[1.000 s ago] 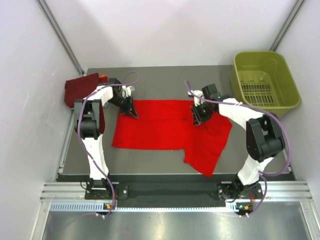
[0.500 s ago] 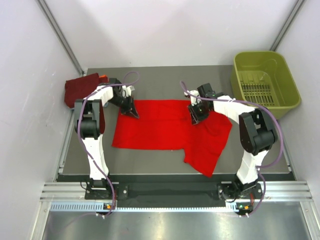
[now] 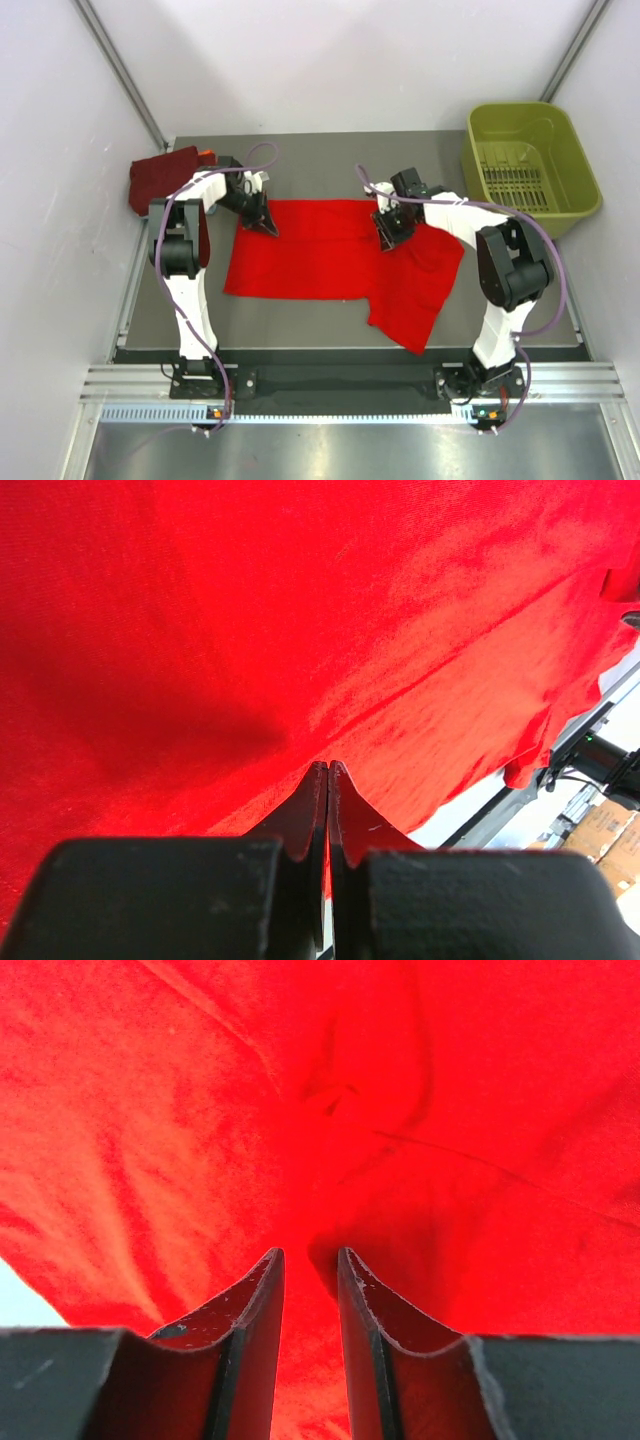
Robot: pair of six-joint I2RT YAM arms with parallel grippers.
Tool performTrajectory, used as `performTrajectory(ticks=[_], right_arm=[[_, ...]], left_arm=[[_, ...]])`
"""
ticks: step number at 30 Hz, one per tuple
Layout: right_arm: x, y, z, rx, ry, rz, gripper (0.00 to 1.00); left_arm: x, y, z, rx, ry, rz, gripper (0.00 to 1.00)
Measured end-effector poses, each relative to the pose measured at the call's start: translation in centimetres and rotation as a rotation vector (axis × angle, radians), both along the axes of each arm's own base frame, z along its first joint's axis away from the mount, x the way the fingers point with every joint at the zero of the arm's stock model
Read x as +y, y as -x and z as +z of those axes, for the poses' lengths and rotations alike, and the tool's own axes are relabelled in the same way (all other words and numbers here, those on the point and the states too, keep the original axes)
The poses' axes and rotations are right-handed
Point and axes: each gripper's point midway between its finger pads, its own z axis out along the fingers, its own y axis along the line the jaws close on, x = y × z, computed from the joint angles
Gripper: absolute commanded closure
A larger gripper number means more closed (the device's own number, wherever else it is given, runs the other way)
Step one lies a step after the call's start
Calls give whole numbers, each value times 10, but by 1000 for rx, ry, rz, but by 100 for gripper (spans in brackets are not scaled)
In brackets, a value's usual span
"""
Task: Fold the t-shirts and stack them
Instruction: Fold the tshirt
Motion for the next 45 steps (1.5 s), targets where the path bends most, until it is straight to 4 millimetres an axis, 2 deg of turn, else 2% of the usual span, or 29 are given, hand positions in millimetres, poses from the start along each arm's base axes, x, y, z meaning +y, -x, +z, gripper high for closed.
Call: performTrajectory(ticks=[10, 20, 29, 45], right_arm=[[6, 11, 4, -1, 0, 28, 71], [3, 17, 8, 5, 3, 29, 71], [-3, 30, -2, 36, 23, 28, 70], [-3, 20, -17, 28, 44, 35, 66]], left_arm=[[-1, 0, 1, 3, 7, 5, 100], [-1, -1, 2, 1, 7, 6, 100], [-2, -6, 6, -15, 10, 7, 100], [-1, -5, 4, -12, 8, 7, 100]])
